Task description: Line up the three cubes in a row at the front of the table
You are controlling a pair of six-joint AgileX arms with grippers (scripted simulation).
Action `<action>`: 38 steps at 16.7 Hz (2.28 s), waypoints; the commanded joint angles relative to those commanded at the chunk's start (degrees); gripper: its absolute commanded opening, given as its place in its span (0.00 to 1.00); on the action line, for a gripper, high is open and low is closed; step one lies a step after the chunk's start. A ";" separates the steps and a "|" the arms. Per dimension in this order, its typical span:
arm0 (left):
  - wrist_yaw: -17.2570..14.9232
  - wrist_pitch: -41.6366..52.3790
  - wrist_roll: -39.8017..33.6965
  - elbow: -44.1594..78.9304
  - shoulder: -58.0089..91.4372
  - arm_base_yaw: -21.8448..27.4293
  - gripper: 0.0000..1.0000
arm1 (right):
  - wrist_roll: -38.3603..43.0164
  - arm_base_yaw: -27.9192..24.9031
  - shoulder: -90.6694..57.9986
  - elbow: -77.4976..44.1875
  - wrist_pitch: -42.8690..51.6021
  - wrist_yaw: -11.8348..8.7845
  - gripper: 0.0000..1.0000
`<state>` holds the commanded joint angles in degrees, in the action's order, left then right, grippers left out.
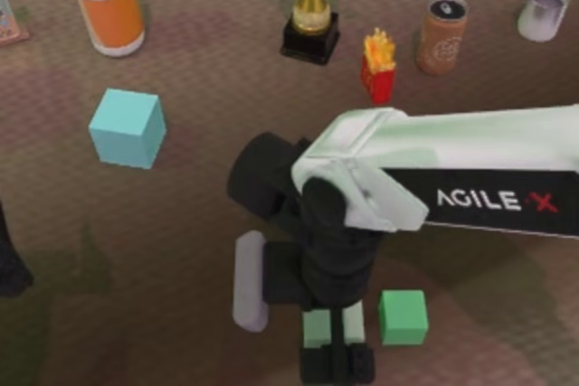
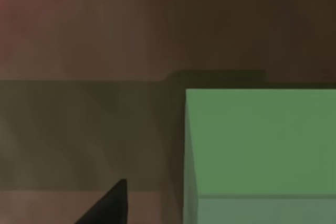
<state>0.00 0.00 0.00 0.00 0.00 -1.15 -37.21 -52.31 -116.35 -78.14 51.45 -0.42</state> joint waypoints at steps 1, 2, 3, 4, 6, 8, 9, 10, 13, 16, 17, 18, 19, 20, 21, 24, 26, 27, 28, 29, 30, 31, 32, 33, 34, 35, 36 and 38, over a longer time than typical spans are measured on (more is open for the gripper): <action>0.00 0.00 0.00 0.00 0.00 0.00 1.00 | 0.00 0.11 0.04 -0.01 0.01 0.00 1.00; 0.00 0.00 0.00 0.00 0.00 0.00 1.00 | -0.04 0.06 0.07 -0.20 0.20 0.00 1.00; 0.00 0.00 0.00 0.00 0.00 0.00 1.00 | -0.09 -0.01 0.27 -0.92 0.99 0.03 1.00; 0.00 0.00 0.00 0.00 0.00 0.00 1.00 | -0.09 -0.04 0.68 -2.03 2.39 0.05 1.00; 0.00 0.00 0.00 0.00 0.00 0.00 1.00 | -0.06 -0.04 1.95 -4.83 6.91 0.01 1.00; 0.00 0.00 0.00 0.00 0.00 0.00 1.00 | -0.21 -0.22 3.28 -7.74 11.70 -0.05 1.00; 0.00 0.00 0.00 0.00 0.00 0.00 1.00 | -0.26 -0.27 3.91 -8.90 13.28 -0.05 1.00; 0.00 0.00 0.00 0.00 0.00 0.00 1.00 | -0.27 -0.27 4.42 -9.68 14.24 -0.04 1.00; 0.00 0.00 0.00 0.00 0.00 0.00 1.00 | -0.26 -0.26 4.65 -9.97 14.58 -0.03 1.00; -0.06 0.37 0.01 0.52 0.51 0.13 1.00 | -0.17 0.13 4.81 -9.56 14.15 -0.07 1.00; -0.17 1.14 0.04 1.52 1.53 0.36 1.00 | 0.02 0.49 5.52 -9.04 13.60 -0.15 1.00; -0.31 2.31 0.09 3.01 3.11 0.70 1.00 | 0.35 1.11 6.71 -8.16 12.69 -0.28 1.00; -0.46 3.88 0.15 4.96 5.25 1.13 1.00 | 0.77 1.88 8.18 -7.06 11.59 -0.42 1.00; -0.60 5.95 0.23 7.39 8.08 1.63 1.00 | 1.41 2.99 10.31 -5.50 10.05 -0.61 1.00; -0.71 8.38 0.32 10.10 11.42 2.19 1.00 | 2.12 4.20 12.67 -3.80 8.41 -0.80 1.00; -0.83 17.65 0.70 19.60 24.30 4.06 1.00 | 5.06 8.93 22.21 2.96 2.28 -1.47 1.00; -0.66 25.34 1.04 26.87 35.05 5.38 1.00 | 7.68 12.90 30.69 8.91 -2.63 -1.96 1.00; -0.52 29.47 1.22 30.71 40.86 6.04 1.00 | 9.07 14.94 35.13 12.07 -5.10 -2.19 1.00; -0.33 33.74 1.42 34.70 46.90 6.68 1.00 | 10.68 17.24 40.15 15.72 -7.86 -2.42 1.00; -0.11 38.11 1.61 38.82 53.15 7.30 1.00 | 12.24 19.44 44.93 19.29 -10.46 -2.62 1.00; 0.14 42.50 1.80 43.10 59.54 7.88 1.00 | 13.87 21.69 49.83 23.06 -13.11 -2.79 1.00; 0.41 46.86 1.98 47.49 65.98 8.44 1.00 | 15.67 24.13 55.16 27.24 -15.96 -2.93 1.00; 0.68 51.14 2.15 52.01 72.42 8.96 1.00 | 17.34 26.38 60.06 31.17 -18.58 -3.03 1.00; 0.94 55.31 2.29 56.66 78.81 9.44 1.00 | 19.16 28.79 65.32 35.45 -21.38 -3.09 1.00; 1.19 59.27 2.40 61.46 85.06 9.87 1.00 | 20.83 30.99 70.09 39.39 -23.94 -3.10 1.00; 1.41 62.94 2.49 66.47 91.11 10.25 1.00 | 22.45 33.10 74.68 43.23 -26.41 -3.05 1.00; 1.58 66.34 2.54 71.61 96.90 10.59 1.00 | 24.13 35.29 79.46 47.27 -29.01 -2.94 1.00; 1.79 72.16 2.57 82.21 107.52 11.14 1.00 | 27.01 39.01 87.63 54.25 -33.54 -2.62 1.00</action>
<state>1.79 72.16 2.57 82.20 107.52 9.99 -10.20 -13.30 -28.71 -23.89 17.92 -3.04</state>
